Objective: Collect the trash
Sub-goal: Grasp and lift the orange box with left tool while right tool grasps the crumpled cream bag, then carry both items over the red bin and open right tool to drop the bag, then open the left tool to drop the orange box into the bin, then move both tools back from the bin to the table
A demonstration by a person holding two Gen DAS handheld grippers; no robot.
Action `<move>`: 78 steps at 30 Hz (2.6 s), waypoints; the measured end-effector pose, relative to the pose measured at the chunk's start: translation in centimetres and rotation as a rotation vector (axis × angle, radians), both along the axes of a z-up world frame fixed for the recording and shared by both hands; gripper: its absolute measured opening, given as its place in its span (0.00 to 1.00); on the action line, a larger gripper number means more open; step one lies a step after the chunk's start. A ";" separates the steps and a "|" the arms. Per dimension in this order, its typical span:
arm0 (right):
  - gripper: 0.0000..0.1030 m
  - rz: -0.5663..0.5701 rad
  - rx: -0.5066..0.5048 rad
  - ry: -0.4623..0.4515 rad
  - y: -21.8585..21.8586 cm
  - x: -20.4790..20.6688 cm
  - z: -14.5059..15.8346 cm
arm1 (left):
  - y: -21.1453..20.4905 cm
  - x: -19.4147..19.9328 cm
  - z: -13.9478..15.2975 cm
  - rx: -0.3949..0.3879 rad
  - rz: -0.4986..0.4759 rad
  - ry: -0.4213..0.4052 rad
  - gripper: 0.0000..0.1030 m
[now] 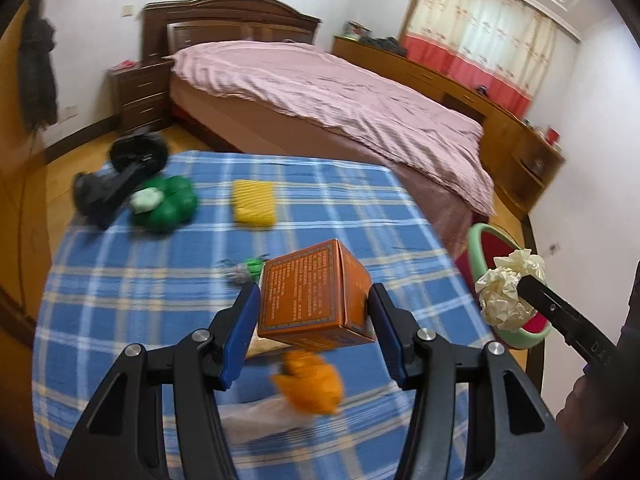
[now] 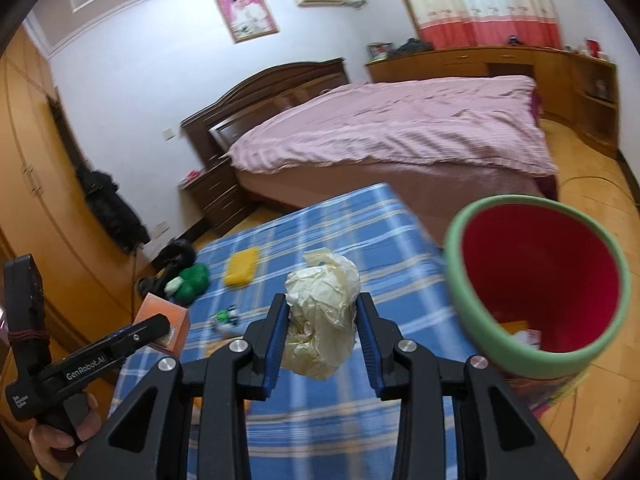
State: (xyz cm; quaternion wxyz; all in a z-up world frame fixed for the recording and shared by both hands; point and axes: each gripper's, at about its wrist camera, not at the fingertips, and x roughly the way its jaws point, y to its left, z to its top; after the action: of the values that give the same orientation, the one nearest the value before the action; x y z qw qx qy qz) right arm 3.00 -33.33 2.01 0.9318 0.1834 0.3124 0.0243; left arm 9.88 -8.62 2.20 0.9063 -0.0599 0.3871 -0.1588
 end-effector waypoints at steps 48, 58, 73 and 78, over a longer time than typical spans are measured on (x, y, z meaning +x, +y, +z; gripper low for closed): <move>0.55 -0.484 0.069 0.037 -19.9 -6.5 -5.3 | -27.2 1.3 -2.9 0.125 -0.500 -0.039 0.55; 0.55 -0.492 0.082 0.041 -20.2 -6.9 -5.4 | -26.3 1.5 -2.8 0.111 -0.469 -0.015 0.57; 0.58 -0.424 0.086 0.028 -16.7 -7.1 -4.3 | -18.5 1.3 -1.5 0.100 -0.309 0.003 0.57; 0.59 -0.389 0.086 0.020 -14.9 -6.2 -3.6 | -15.3 2.3 -1.0 0.099 -0.242 -0.008 0.57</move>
State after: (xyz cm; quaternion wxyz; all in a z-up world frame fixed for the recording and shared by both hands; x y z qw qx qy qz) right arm -3.21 -48.27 -1.64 0.9071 0.2800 0.2791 -0.1447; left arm 12.17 -23.97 1.22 0.8839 0.0327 0.3951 -0.2481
